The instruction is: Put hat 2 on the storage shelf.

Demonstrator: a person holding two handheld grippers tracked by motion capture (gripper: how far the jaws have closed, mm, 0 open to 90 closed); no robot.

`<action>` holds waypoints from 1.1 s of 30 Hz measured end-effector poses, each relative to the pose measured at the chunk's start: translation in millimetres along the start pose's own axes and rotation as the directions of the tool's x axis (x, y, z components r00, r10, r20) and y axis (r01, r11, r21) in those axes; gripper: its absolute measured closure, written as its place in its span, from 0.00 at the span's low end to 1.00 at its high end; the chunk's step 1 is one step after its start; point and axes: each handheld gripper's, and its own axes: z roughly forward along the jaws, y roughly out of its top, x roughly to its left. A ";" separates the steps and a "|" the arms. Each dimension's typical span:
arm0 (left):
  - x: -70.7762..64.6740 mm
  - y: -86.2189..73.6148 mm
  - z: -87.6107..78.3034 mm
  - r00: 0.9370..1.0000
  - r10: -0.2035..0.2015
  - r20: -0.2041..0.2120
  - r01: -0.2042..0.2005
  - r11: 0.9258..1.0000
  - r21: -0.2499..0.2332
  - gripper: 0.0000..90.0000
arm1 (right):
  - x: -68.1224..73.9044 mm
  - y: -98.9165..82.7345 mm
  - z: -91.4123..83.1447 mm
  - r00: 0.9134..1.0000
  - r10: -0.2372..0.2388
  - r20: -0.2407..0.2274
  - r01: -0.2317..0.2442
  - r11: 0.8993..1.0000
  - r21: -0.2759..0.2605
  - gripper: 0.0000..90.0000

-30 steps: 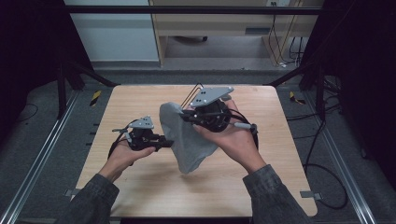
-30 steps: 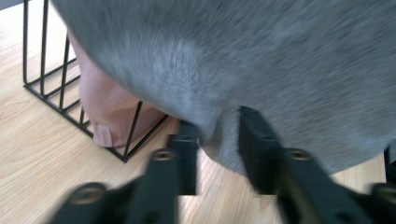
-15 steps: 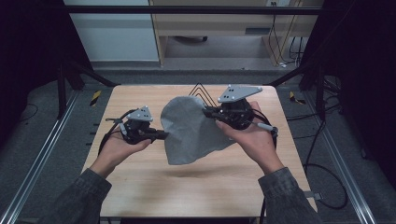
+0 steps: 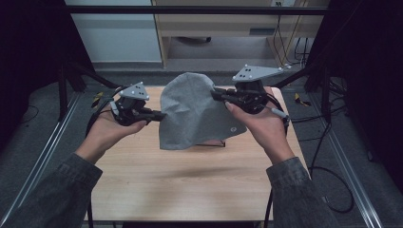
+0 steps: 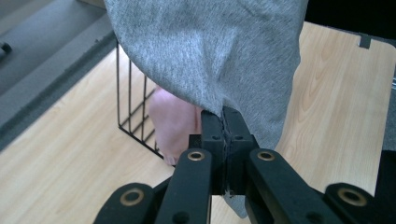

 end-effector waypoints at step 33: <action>72.7 71.2 3.9 0.979 -0.081 -0.186 0.052 0.986 -0.158 0.99 | -80.8 20.9 15.6 0.982 0.162 0.102 -0.144 0.976 -0.165 0.95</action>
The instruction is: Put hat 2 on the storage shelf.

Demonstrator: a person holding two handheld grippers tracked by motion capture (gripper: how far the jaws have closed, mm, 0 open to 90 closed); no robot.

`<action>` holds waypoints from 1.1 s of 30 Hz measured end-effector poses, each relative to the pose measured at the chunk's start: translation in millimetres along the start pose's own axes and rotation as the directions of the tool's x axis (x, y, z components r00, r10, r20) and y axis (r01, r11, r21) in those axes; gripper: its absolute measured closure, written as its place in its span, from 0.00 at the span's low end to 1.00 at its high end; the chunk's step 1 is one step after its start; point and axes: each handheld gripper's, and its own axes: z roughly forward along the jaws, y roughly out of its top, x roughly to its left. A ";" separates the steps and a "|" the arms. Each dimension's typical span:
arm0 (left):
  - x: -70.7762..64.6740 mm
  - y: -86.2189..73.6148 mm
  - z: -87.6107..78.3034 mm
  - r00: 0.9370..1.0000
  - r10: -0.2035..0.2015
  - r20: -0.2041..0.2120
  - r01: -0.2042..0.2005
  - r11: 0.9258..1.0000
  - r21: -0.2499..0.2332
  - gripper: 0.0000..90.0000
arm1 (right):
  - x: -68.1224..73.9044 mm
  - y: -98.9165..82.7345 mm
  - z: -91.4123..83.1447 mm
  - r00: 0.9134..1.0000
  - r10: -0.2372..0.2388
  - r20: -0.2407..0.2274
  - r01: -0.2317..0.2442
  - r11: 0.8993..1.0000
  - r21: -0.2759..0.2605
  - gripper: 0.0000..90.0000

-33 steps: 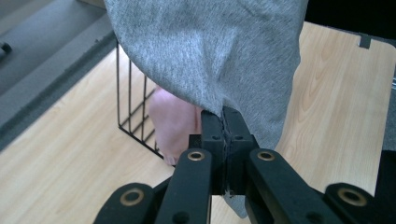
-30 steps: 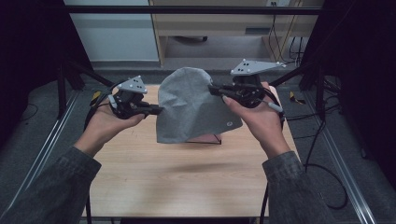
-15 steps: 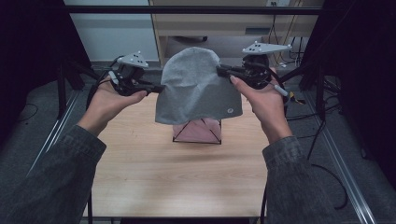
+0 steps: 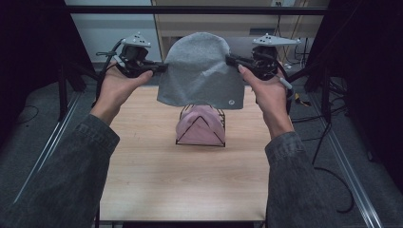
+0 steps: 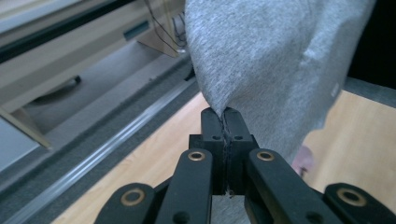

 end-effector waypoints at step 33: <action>6.8 -31.0 79.5 1.000 -0.017 -0.024 0.018 0.999 0.029 0.99 | -38.5 -54.4 50.2 0.998 0.034 0.057 -0.038 0.997 0.069 0.95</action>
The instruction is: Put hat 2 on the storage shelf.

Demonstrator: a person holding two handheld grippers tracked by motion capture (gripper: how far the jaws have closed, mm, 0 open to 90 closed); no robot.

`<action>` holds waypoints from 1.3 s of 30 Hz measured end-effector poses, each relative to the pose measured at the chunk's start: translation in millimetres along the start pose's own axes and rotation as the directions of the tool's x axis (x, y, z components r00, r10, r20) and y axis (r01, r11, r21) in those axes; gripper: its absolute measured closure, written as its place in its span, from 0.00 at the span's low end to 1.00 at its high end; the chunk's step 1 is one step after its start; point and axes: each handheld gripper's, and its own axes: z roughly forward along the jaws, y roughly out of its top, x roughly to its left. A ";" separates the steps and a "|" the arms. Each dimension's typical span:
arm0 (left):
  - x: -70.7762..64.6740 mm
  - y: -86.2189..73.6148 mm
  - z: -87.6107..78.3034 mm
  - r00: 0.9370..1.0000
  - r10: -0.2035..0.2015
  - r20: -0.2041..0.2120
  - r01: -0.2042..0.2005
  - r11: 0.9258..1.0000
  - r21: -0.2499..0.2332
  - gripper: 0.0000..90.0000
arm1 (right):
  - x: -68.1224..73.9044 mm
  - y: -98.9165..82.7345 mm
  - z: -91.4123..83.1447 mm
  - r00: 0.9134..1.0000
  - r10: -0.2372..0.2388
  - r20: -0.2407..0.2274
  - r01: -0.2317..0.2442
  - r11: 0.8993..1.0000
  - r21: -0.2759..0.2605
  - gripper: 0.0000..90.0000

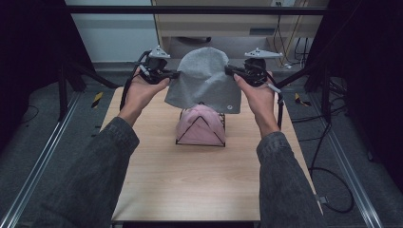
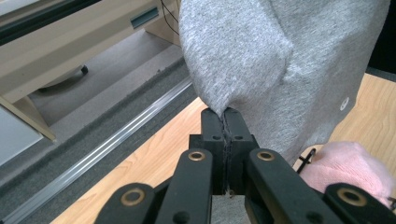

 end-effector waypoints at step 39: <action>-12.5 -53.0 17.4 0.999 -0.034 0.024 0.033 0.998 0.048 0.99 | -1.3 -54.7 8.9 1.000 0.000 0.002 0.000 0.995 0.100 0.95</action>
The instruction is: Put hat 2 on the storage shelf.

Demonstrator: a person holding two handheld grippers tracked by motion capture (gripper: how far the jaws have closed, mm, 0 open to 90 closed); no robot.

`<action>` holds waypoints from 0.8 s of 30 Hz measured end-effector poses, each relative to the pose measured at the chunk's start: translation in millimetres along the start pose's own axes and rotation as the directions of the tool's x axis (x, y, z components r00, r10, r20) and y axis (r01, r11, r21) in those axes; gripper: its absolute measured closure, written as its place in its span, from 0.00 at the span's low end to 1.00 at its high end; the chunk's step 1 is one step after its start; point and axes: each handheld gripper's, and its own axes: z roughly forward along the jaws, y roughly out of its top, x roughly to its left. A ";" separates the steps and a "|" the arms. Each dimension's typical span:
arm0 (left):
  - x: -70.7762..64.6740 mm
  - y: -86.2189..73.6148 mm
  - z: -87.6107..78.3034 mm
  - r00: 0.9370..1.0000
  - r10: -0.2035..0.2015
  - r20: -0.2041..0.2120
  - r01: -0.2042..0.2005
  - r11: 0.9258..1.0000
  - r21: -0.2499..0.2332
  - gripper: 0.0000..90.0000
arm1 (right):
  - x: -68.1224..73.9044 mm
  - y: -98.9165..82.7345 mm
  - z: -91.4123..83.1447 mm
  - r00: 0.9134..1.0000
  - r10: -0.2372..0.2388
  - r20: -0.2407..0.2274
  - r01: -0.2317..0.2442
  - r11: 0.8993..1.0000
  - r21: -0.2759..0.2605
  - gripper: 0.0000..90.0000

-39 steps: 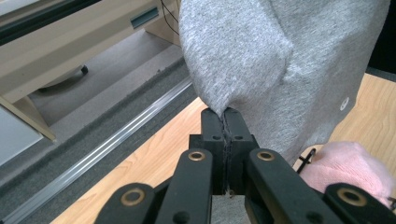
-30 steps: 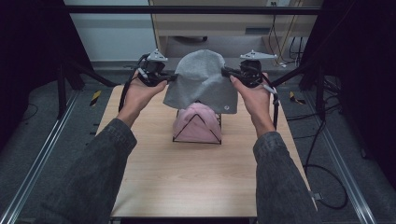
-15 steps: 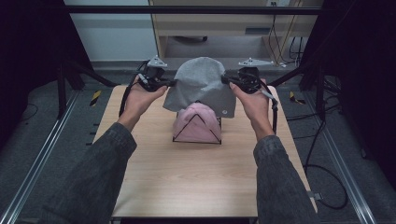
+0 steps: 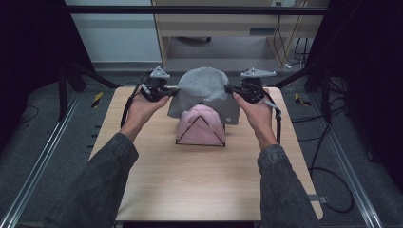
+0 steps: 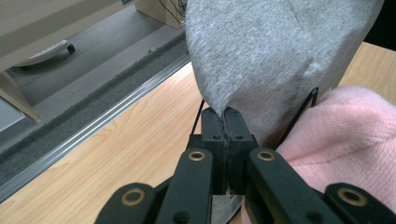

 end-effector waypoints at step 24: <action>-11.4 -39.5 10.7 1.000 -0.011 -0.003 0.011 0.998 0.056 0.99 | 10.4 -34.6 5.3 1.000 -0.006 -0.004 0.007 0.998 0.057 0.95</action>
